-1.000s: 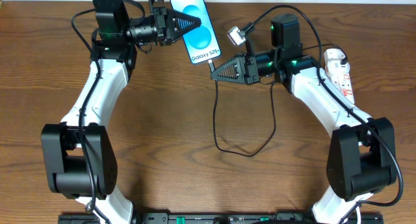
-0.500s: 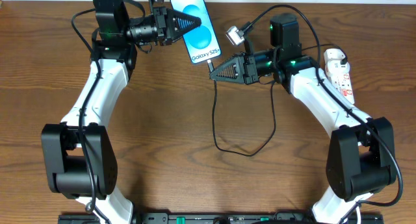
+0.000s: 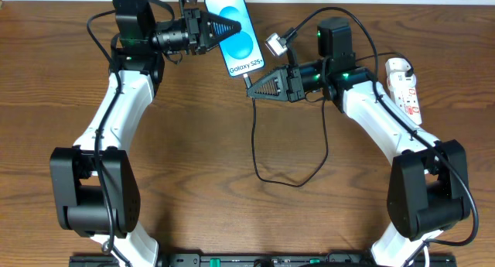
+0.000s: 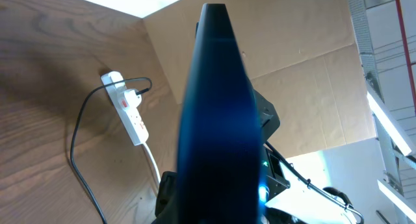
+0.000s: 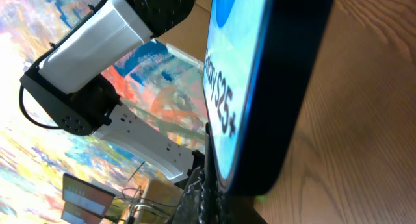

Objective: Plug charger to phone and switch on socket
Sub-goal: 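Push the plug upward into the phone's bottom port with the right gripper, then open the right gripper and withdraw it rightward from the plug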

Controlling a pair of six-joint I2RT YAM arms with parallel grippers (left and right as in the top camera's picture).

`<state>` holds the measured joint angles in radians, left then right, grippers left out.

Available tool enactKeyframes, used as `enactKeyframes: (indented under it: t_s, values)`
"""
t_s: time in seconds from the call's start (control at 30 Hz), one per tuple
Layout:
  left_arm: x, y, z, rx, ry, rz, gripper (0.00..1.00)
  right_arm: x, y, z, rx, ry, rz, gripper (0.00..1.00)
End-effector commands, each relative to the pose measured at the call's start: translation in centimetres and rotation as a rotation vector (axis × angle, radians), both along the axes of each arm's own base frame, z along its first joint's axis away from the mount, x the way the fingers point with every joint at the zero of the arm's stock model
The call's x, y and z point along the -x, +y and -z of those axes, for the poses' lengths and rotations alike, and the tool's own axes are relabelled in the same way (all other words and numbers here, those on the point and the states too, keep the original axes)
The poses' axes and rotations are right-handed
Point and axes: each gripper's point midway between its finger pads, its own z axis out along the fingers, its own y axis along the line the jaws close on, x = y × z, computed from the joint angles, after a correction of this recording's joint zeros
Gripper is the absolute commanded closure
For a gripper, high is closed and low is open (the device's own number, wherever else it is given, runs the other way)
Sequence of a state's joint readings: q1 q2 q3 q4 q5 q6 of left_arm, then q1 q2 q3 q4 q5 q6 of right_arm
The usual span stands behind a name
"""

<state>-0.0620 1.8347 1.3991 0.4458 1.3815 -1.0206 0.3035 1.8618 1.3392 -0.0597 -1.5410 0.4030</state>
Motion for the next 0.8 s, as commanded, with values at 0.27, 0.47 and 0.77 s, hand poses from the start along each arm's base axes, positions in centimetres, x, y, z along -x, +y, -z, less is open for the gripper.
enactKeyframes:
  t_s: [0.27, 0.47, 0.77]
  values:
    - [0.62, -0.27, -0.93, 0.000, -0.045, 0.026, 0.92, -0.35, -0.60, 0.25, 0.003, 0.021, 0.012, 0.99]
    - [0.62, -0.27, -0.93, 0.000, -0.045, 0.026, 0.93, -0.48, -0.75, 0.25, 0.003, 0.021, 0.016, 0.99]
    - [0.63, -0.27, -0.93, 0.000, -0.045, 0.027, 0.93, -0.63, -0.71, 0.35, 0.008, 0.019, 0.026, 0.99]
